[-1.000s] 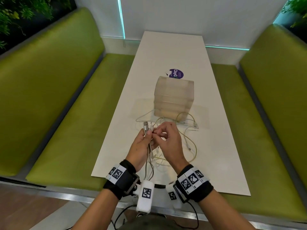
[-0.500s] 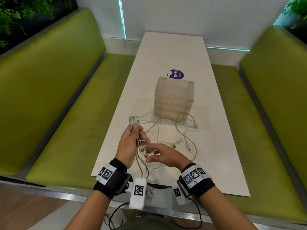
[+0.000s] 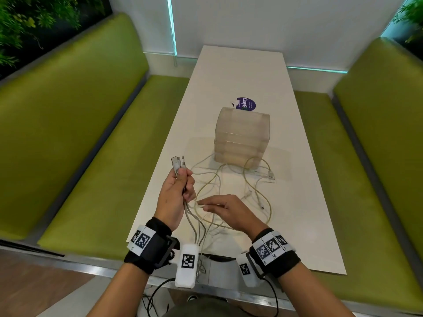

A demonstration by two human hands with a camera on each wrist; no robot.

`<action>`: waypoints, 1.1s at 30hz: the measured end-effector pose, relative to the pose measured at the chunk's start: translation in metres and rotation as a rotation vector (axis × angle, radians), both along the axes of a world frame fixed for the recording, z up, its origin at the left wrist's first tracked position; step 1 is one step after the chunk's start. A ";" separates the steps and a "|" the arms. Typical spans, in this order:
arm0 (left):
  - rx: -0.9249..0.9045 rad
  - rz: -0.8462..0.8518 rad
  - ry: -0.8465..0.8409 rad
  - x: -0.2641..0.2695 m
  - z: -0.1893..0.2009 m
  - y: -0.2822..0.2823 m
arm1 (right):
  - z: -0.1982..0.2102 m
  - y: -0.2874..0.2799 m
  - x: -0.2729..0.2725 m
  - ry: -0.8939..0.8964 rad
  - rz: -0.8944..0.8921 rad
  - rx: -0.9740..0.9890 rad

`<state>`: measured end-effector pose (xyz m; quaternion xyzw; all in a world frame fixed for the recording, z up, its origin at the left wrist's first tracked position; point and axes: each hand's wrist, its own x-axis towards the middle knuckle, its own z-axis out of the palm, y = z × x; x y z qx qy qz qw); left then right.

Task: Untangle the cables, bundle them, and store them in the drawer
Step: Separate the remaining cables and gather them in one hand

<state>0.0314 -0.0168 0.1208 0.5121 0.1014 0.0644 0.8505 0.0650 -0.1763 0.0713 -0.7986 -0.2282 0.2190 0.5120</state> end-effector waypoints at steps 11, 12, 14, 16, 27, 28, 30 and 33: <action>-0.141 0.024 0.001 0.004 0.006 0.000 | 0.012 -0.006 0.003 0.138 0.094 -0.114; -0.147 -0.001 0.002 0.003 0.008 -0.002 | 0.011 -0.002 0.005 0.092 0.107 -0.201; -0.143 -0.036 -0.004 0.002 0.011 -0.003 | 0.007 0.003 0.009 -0.006 0.057 -0.295; -0.126 -0.040 -0.018 0.000 0.013 -0.001 | 0.001 0.000 0.016 -0.102 -0.008 -0.358; 0.069 0.103 0.025 -0.001 0.006 0.034 | 0.016 -0.042 0.057 0.006 -0.212 -0.110; 0.155 0.073 0.056 -0.002 0.001 0.031 | 0.022 -0.039 0.055 0.008 -0.179 -0.085; 0.358 -0.042 0.104 -0.002 -0.004 0.017 | 0.033 -0.029 0.049 -0.005 -0.124 -0.080; 0.525 -0.183 0.120 0.001 -0.011 -0.012 | 0.040 -0.013 0.041 -0.053 -0.051 -0.136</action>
